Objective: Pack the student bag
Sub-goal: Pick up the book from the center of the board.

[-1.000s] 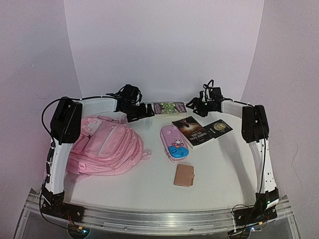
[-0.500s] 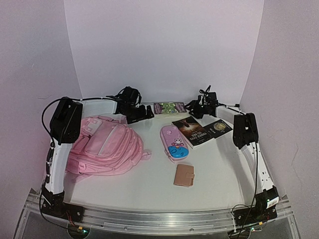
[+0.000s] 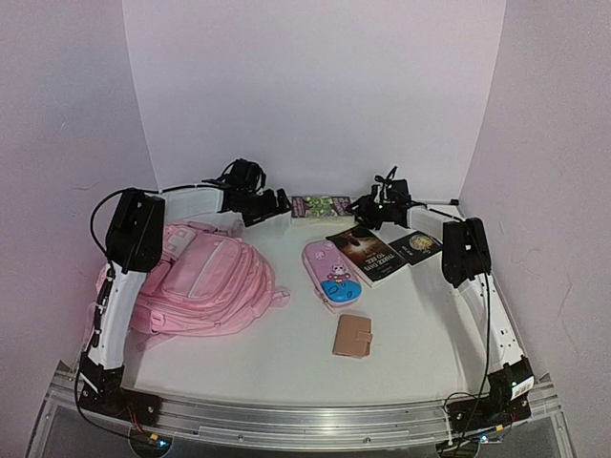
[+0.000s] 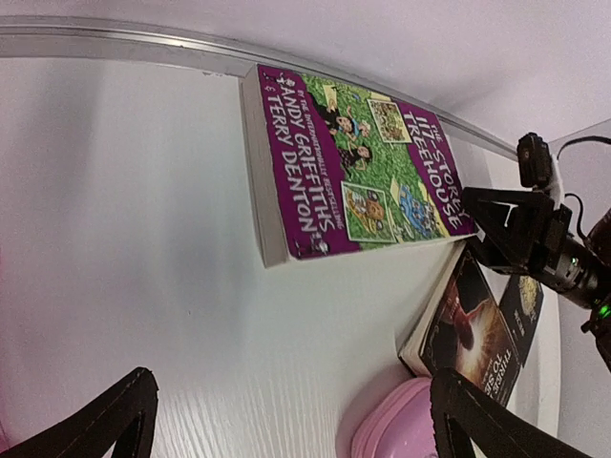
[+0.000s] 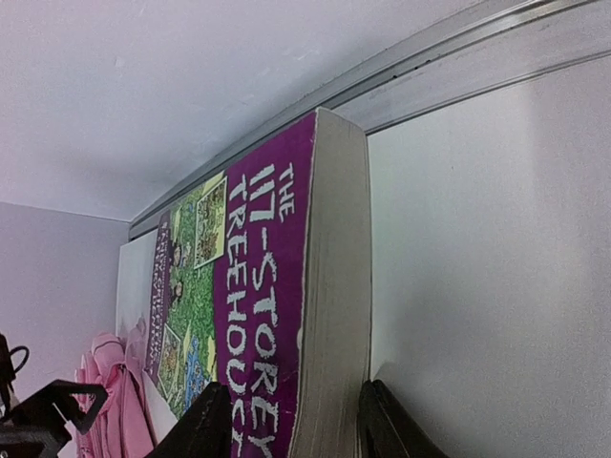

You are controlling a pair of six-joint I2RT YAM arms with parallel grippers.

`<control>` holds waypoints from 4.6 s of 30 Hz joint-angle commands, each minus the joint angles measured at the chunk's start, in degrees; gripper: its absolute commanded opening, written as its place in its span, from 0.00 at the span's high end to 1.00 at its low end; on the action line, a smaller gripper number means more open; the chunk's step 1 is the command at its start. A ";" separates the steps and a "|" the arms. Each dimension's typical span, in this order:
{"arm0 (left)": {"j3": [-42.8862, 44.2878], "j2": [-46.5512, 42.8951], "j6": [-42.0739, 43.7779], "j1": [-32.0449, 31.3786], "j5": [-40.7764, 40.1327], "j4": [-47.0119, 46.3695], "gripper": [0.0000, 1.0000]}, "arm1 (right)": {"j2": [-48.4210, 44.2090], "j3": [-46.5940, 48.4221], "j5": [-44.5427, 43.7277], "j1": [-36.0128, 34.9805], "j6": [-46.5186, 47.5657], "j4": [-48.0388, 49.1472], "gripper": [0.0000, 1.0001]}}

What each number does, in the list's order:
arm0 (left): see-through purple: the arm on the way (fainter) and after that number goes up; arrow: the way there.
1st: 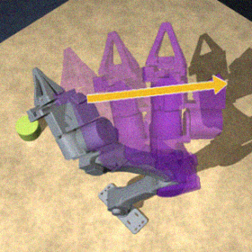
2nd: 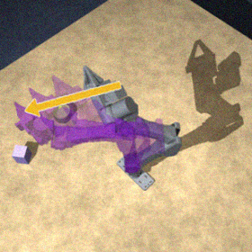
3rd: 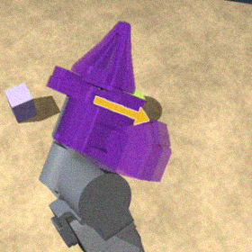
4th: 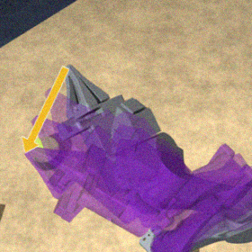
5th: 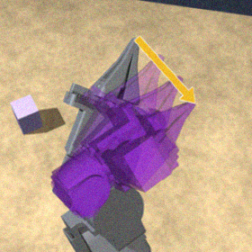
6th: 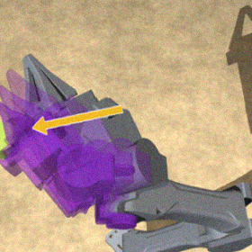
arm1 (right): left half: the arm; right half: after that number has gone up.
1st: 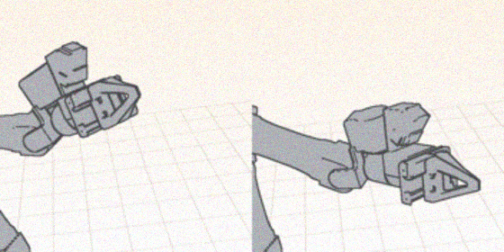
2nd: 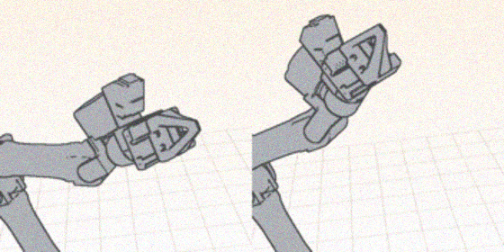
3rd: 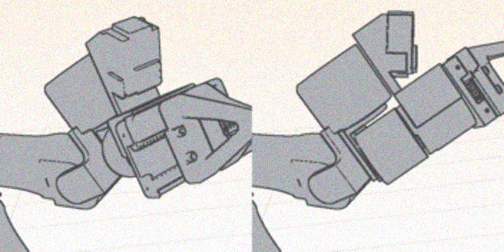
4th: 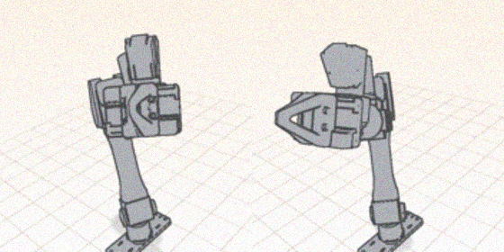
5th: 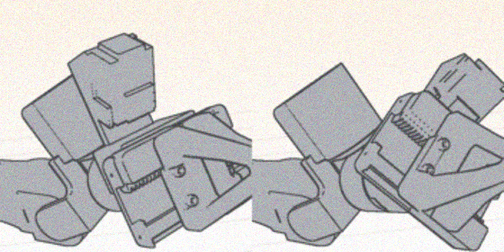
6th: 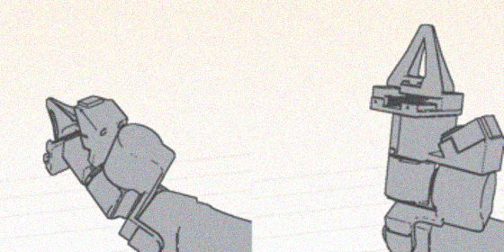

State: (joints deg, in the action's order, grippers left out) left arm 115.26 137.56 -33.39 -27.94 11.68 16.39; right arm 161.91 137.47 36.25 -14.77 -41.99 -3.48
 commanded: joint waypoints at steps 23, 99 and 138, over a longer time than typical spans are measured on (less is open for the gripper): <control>29.18 24.76 -4.14 3.68 8.15 -7.26 0.40 | 3.13 3.71 -0.62 -5.81 0.13 -0.77 0.49; -22.28 -25.56 0.84 3.42 7.60 -12.55 0.01 | -26.51 -14.58 19.12 -5.66 -24.69 31.00 1.00; -51.14 -48.23 -6.87 -2.73 22.92 -50.47 0.06 | -49.93 -38.89 31.92 -7.70 -47.49 70.51 1.00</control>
State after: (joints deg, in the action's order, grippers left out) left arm 65.04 93.11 -40.54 -30.59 35.86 -29.66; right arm 117.49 97.65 69.52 -21.56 -83.35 56.16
